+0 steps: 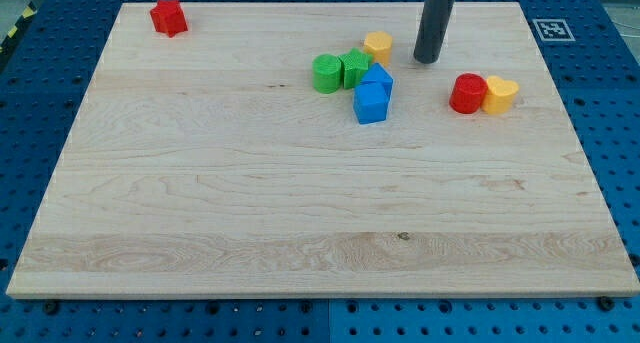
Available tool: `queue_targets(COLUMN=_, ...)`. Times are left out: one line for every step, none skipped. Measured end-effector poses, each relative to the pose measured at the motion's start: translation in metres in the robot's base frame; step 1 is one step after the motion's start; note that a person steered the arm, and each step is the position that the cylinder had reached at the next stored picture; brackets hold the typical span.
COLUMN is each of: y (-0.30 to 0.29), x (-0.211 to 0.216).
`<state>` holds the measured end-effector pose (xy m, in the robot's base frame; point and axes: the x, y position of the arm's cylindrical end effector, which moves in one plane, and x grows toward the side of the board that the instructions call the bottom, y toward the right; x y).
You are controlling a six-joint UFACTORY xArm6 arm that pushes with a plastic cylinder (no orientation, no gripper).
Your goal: Slide the yellow hexagon parallel to the right of the red star
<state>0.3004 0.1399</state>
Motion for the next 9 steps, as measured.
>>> queue_targets(y=0.000, x=-0.002)
queue_targets(y=-0.001, x=-0.003)
queue_targets(y=-0.025, x=-0.012)
queue_targets(y=-0.029, x=-0.008)
queue_targets(y=-0.003, x=0.040)
queue_targets(y=-0.047, x=0.048)
queue_targets(y=-0.079, x=-0.001)
queue_targets(y=-0.102, x=-0.001)
queue_targets(y=-0.051, x=0.014)
